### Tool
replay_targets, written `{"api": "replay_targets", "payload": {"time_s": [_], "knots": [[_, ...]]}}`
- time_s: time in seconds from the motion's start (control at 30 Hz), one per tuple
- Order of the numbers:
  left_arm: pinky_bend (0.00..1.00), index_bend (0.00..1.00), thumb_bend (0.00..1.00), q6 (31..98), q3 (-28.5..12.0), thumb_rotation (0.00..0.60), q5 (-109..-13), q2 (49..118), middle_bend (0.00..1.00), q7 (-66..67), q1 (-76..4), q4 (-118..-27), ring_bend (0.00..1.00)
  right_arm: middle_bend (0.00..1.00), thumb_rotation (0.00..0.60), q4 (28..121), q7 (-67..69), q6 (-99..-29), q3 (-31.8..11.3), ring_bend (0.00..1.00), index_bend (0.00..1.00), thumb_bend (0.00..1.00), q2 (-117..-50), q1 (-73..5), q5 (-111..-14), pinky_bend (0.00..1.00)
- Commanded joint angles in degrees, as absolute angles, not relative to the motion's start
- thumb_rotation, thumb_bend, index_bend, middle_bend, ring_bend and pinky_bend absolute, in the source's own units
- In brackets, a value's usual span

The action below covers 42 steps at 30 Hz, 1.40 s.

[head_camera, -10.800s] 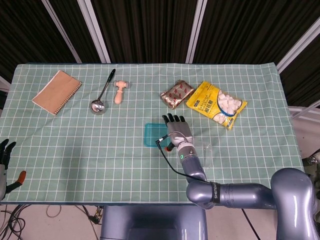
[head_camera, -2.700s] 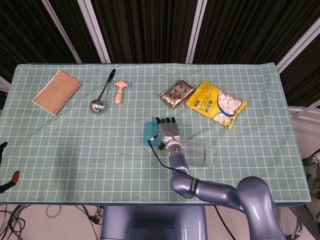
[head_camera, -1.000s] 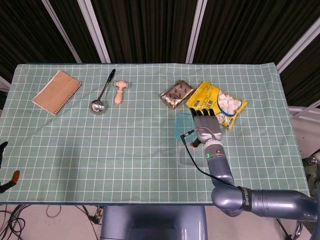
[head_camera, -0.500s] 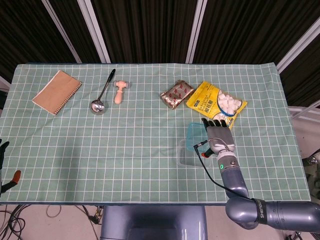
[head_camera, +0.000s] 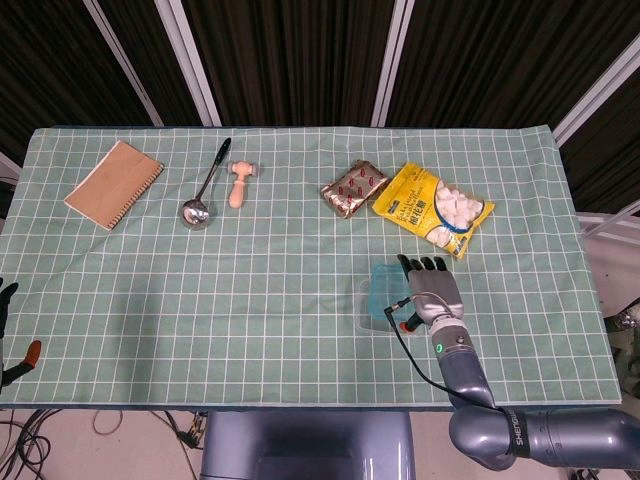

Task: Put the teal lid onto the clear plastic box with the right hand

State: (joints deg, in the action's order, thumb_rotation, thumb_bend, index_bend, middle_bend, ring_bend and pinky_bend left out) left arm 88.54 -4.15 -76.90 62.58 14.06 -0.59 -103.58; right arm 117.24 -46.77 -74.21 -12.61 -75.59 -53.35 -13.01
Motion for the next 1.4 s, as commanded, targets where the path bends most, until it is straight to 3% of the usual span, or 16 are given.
{"api": "replay_targets", "payload": {"time_s": [0.03, 1.4], "knots": [[0.0, 0.08, 0.32, 88.6, -4.1, 0.6, -76.9, 62.6, 0.0, 14.1, -0.6, -103.6, 0.0, 0.49, 0.6, 117.3, -47.1, -74.5, -12.3, 0.1, 0.0, 0.21, -76.1, -53.6, -12.8, 0.0], [0.0, 0.08, 0.32, 88.5, -4.2, 0.6, -76.8, 62.3, 0.0, 13.8, -0.5, -103.9, 0.0, 0.5, 0.6, 114.1, -45.2, -81.8, -11.0, 0.11, 0.0, 0.21, -86.2, -50.6, -18.0, 0.0]]}}
